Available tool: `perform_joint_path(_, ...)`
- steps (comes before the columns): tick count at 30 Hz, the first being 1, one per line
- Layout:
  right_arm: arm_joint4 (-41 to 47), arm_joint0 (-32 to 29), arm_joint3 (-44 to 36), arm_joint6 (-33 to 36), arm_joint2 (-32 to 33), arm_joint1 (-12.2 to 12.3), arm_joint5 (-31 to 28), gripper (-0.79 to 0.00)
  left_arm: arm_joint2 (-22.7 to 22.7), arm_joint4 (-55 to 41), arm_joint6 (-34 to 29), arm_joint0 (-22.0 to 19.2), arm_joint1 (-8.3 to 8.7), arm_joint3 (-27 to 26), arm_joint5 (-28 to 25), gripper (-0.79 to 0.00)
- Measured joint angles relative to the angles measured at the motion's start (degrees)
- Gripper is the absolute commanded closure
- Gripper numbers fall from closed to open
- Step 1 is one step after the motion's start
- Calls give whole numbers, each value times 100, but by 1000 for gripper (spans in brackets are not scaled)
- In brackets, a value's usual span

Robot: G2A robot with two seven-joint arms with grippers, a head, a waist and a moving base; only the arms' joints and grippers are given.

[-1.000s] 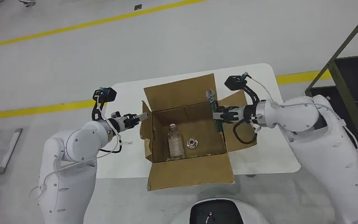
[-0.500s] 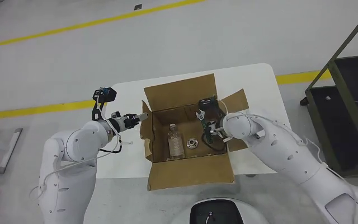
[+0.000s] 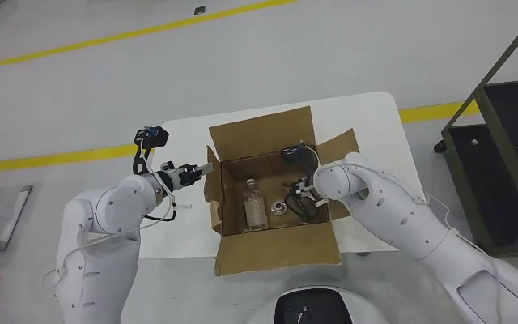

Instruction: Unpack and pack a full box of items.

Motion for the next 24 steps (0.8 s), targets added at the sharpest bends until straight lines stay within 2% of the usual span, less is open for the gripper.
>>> perform_joint_path(3, 84, -7, -126, 24, 112, 6, -10, -302, 0, 0, 0, 0, 0, 0, 0, -785)
perform_joint_path(4, 125, -7, -192, 29, 166, 14, -51, -203, 0, 0, 0, 0, 0, 0, 0, -785)
perform_joint_path(5, 153, -13, -324, 33, 256, 34, -111, -139, 0, 0, 0, 0, 0, 0, 0, -785)
perform_joint_path(6, 175, -33, -465, 33, 350, 58, -162, 0, 0, 0, 0, 0, 0, 0, 0, -785)
perform_joint_path(8, 225, -118, -828, 31, 614, 130, -309, 0, 0, 0, 0, 0, 0, 0, 0, -785)
perform_joint_path(11, 357, -403, -1624, -54, 1283, 306, -863, 0, 0, 0, 0, 0, 0, 0, 0, -785)
perform_joint_path(15, 393, -1038, -2642, -151, 2372, 566, -1785, 0, 0, 0, 0, 0, 0, 0, 0, -785)
perform_joint_path(18, 557, -1471, -3091, -125, 3002, 684, -2249, 0, 0, 0, 0, 0, 0, 0, 0, -785)
perform_joint_path(24, 598, -1531, -3120, -91, 3109, 697, -2287, 0, 0, 0, 0, 0, 0, 0, 0, -785)
